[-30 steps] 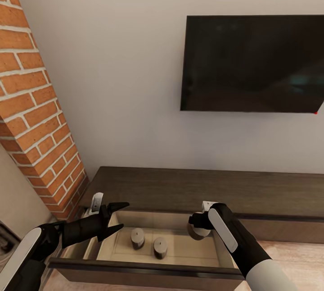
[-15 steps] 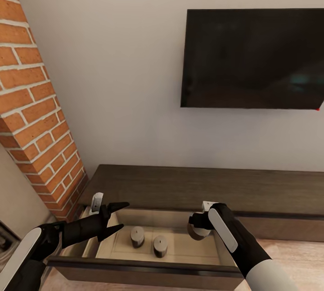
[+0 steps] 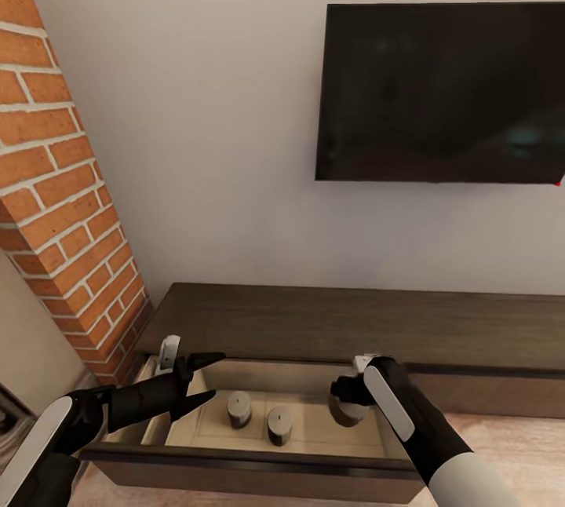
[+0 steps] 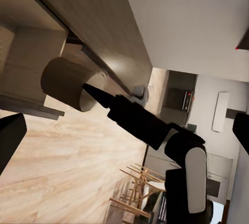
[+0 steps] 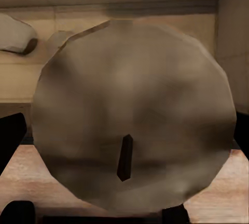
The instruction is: Place each of the two pumpkins and all three candles from the living room inside a cabinet in the living room (use any cabinet), then make sure every cabinet is closed, and position the cauldron so it is next to a table in the living room.
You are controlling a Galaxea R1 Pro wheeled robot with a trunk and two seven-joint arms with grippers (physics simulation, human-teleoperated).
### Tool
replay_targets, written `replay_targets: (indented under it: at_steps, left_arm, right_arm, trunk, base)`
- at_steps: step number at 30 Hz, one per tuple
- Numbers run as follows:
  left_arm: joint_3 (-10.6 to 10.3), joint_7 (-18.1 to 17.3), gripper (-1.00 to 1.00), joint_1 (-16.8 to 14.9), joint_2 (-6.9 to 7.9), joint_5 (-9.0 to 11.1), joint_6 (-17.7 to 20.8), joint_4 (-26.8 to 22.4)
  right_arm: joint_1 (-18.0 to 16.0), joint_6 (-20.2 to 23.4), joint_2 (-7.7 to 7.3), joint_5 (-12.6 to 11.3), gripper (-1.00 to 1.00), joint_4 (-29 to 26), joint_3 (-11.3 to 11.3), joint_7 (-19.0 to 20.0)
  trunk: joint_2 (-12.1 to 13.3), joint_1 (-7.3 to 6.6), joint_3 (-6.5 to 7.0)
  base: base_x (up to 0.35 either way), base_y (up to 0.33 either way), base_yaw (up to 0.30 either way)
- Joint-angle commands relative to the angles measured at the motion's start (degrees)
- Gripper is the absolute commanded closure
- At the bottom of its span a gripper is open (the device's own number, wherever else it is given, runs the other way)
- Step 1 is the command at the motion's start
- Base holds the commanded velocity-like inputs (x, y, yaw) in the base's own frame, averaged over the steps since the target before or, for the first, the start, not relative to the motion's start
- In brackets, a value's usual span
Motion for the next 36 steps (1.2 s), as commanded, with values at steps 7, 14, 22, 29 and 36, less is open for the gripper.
replay_targets:
  at_steps: [7,14,22,29,36]
  left_arm:
    - [0.05,0.6,-1.0,-0.04,0.06,0.6,0.11,-0.03]
    - [0.05,0.6,-1.0,-0.04,0.06,0.63,0.11,-0.03]
    - [0.05,0.6,-1.0,-0.04,0.06,0.63,0.11,-0.03]
    - [-0.02,0.6,-1.0,-0.04,0.06,0.6,0.11,-0.03]
    - [-0.04,0.6,-1.0,-0.04,0.02,0.59,0.11,-0.03]
  right_arm:
    - [-0.19,-0.02,-0.05,-0.5,1.0,7.85,0.19,-0.67]
    - [-0.22,-0.4,-0.04,-0.38,1.0,8.73,0.19,-0.68]
    - [-0.22,-2.7,0.03,-0.19,1.0,8.68,0.25,-0.62]
    - [-0.22,-4.0,-0.04,-0.24,1.0,8.59,0.22,-0.54]
    - [-0.22,-4.43,0.02,-0.24,1.0,8.45,0.19,-0.49]
  trunk:
    - [-2.85,1.54,-1.31]
    - [-5.66,3.08,-2.57]
    - [-8.87,4.83,-4.0]
    - [-10.07,5.49,-4.54]
    - [-10.07,5.49,-4.54]
  base:
    - [0.0,0.0,0.0]
    - [0.0,0.0,0.0]
    - [0.0,0.0,0.0]
    - [0.0,0.0,0.0]
    - [0.0,0.0,0.0]
